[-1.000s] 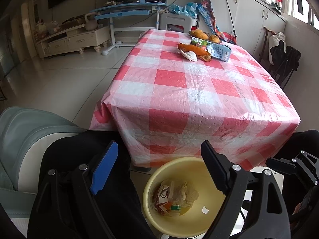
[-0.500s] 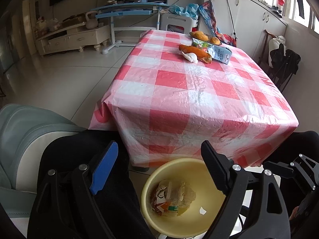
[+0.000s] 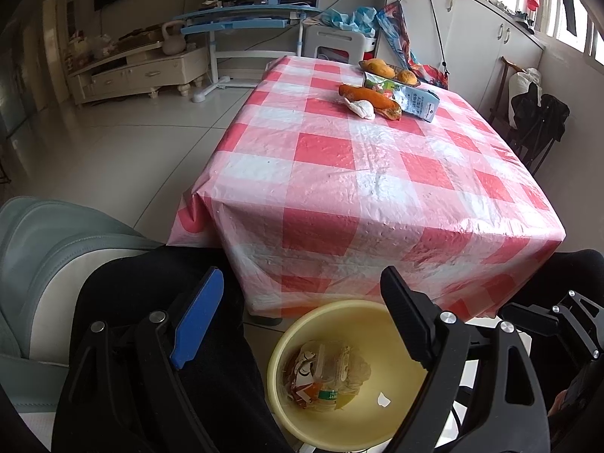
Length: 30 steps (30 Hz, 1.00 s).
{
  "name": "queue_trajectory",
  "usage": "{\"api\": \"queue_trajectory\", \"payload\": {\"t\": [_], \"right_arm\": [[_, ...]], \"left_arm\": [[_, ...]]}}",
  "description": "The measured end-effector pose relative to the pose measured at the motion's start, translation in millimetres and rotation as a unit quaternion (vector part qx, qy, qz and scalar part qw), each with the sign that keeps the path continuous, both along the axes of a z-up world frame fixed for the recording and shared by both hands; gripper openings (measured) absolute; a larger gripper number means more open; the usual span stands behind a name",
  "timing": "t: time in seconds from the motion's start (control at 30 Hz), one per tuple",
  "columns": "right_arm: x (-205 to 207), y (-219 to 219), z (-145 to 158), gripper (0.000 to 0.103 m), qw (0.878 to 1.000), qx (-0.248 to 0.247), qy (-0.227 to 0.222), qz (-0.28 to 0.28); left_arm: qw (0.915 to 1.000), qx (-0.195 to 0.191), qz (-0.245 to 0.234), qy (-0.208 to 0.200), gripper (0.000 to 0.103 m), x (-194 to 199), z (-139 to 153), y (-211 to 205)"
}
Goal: Collect trash
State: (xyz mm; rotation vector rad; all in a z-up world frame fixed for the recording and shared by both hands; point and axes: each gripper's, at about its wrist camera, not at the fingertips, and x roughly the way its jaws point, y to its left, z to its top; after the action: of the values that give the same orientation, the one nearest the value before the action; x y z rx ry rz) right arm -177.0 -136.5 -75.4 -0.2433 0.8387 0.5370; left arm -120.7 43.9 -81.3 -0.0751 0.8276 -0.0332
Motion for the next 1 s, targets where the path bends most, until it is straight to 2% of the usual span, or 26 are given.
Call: {"api": "queue_trajectory", "payload": {"t": [1.0], "right_arm": [[-1.3,-2.9,1.3,0.073,1.0,-0.001,-0.004,-0.002]], "left_arm": [[1.0,0.0,-0.001,-0.001,0.082,-1.1,0.0,2.5]]}}
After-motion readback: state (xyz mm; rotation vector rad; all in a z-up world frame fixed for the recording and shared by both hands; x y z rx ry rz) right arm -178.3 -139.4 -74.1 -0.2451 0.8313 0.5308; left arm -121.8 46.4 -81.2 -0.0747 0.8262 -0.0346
